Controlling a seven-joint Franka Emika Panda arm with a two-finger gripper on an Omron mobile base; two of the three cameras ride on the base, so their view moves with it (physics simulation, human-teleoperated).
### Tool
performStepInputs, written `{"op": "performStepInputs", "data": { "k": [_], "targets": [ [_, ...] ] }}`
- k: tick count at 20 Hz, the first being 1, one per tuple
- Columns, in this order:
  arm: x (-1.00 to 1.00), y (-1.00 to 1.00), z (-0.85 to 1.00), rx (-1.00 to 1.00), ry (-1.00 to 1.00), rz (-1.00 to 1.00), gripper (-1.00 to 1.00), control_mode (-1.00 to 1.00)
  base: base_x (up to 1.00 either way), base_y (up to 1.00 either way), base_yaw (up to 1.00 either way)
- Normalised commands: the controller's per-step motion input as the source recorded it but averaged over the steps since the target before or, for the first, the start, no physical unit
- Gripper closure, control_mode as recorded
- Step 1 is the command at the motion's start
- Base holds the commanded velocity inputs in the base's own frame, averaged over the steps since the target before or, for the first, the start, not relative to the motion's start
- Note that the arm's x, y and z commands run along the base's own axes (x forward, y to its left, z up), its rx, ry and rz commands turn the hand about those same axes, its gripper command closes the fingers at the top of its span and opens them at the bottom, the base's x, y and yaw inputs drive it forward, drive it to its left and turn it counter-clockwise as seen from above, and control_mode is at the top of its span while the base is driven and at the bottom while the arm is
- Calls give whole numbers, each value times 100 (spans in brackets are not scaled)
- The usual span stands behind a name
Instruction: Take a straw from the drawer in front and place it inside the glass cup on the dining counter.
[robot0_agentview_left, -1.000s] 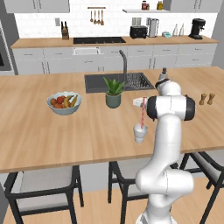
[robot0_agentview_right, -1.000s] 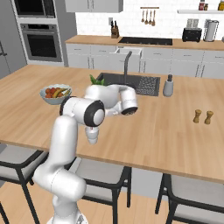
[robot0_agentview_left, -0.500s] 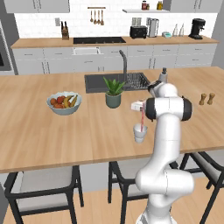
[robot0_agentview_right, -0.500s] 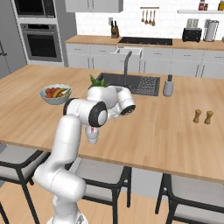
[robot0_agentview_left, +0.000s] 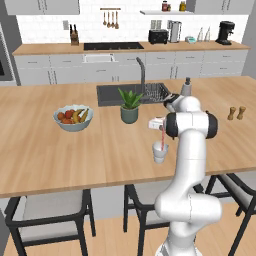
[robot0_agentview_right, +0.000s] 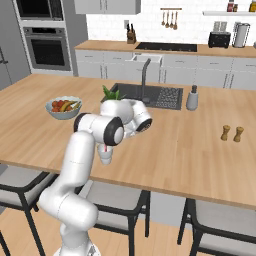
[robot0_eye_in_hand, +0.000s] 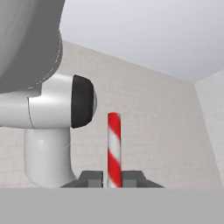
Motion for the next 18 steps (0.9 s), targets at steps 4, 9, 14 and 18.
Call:
{"op": "performStepInputs", "data": {
  "k": [4, 9, 14, 18],
  "targets": [
    [-3, 0, -7, 0, 0, 5, -100, -100, 0, 0, 0],
    [-2, 0, 0, 0, -2, 1, -100, -100, 0, 0, 0],
    [0, 0, 9, 0, -4, 0, -100, -100, 0, 0, 0],
    [0, 0, 60, 0, -14, 0, -100, -100, 0, 0, 0]
  ]
}}
